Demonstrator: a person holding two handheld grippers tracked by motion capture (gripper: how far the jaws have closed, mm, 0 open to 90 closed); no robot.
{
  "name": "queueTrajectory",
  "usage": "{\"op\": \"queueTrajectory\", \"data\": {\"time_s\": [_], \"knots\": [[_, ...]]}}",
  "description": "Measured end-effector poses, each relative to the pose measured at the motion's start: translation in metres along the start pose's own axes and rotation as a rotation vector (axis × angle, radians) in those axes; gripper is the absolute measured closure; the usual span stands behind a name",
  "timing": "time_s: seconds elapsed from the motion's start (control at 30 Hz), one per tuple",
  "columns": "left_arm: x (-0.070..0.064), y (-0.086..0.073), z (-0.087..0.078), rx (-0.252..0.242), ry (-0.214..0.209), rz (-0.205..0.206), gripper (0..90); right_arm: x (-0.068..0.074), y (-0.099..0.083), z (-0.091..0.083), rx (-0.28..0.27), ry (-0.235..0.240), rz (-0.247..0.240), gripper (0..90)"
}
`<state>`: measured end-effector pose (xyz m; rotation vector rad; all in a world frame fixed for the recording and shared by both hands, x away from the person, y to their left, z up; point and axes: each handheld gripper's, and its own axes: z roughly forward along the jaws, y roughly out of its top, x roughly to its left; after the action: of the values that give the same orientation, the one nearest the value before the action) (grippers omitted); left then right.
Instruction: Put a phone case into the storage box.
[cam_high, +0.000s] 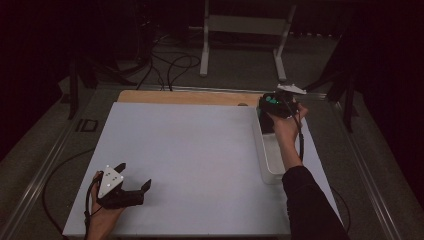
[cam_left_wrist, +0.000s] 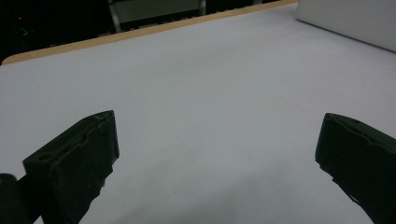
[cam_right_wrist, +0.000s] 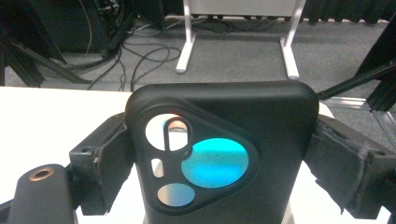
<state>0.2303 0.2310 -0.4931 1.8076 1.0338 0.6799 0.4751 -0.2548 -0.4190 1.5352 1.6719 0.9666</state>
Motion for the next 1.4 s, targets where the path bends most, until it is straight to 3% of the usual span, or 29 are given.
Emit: {"op": "queueTrajectory", "data": {"time_s": [0.4, 0.7, 0.97, 1.4], "knots": [[0.000, 0.000, 0.000, 0.000, 0.000, -0.001, 0.1, 0.003, -0.007, 0.015, 0.039, -0.020, -0.014, 13.1], [0.000, 0.000, 0.000, 0.000, -0.001, 0.000, 0.1, 0.004, -0.009, 0.021, 0.029, -0.007, -0.022, 12.3], [0.000, 0.000, 0.000, 0.002, -0.001, 0.000, 0.1, 0.001, -0.008, 0.020, 0.039, 0.036, -0.004, 9.9], [-0.001, 0.000, 0.000, 0.000, -0.002, -0.001, 0.1, 0.002, -0.006, 0.010, 0.026, 0.062, -0.031, 9.9]]}}
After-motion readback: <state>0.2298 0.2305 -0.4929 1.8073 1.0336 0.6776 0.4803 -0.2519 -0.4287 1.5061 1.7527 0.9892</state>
